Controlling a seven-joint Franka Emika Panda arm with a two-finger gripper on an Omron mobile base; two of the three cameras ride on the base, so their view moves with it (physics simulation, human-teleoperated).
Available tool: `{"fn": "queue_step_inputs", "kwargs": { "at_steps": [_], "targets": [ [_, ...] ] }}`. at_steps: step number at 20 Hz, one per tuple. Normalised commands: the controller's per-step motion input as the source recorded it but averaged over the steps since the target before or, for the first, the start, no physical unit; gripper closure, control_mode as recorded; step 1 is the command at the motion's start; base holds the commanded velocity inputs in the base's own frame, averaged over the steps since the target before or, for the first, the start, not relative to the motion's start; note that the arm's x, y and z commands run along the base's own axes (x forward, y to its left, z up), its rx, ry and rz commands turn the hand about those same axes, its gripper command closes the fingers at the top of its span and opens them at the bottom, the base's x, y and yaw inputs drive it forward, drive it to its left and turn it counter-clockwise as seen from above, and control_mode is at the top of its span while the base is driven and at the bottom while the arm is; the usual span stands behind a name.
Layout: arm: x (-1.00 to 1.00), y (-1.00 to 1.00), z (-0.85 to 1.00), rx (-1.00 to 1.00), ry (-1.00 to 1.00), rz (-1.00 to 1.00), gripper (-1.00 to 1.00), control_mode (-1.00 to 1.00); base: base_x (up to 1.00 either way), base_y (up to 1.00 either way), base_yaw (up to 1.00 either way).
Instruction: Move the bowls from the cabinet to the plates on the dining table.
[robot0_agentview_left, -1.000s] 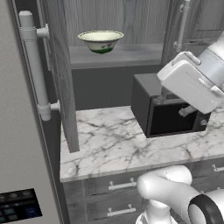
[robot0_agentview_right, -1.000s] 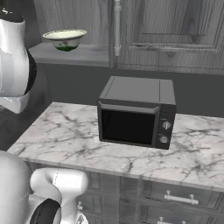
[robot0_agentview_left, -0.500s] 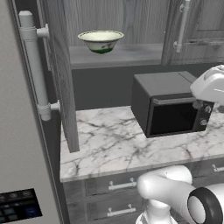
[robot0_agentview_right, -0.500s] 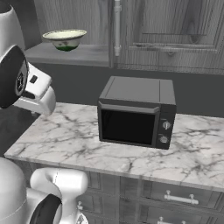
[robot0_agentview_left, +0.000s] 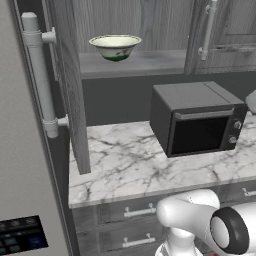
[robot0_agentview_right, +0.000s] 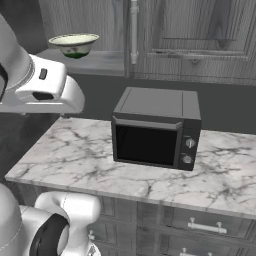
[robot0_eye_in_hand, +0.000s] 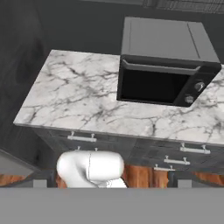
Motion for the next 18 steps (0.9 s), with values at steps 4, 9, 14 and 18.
{"fn": "queue_step_inputs", "kwargs": {
  "at_steps": [4, 9, 14, 18],
  "targets": [
    [0.21, -0.36, 0.00, -0.01, -0.16, 0.00, -1.00, -1.00, 0.00, 0.00, 0.00],
    [0.58, -0.14, 0.00, 0.00, -0.08, -0.07, -1.00, -1.00, 0.00, 0.00, 0.00],
    [0.72, 0.00, 0.00, 0.01, 0.00, -0.11, -1.00, -1.00, 0.00, 0.00, 0.00],
    [0.76, -0.02, 0.00, 0.00, 0.00, -0.11, -1.00, -1.00, 0.00, 0.00, 0.00]
  ]
}}
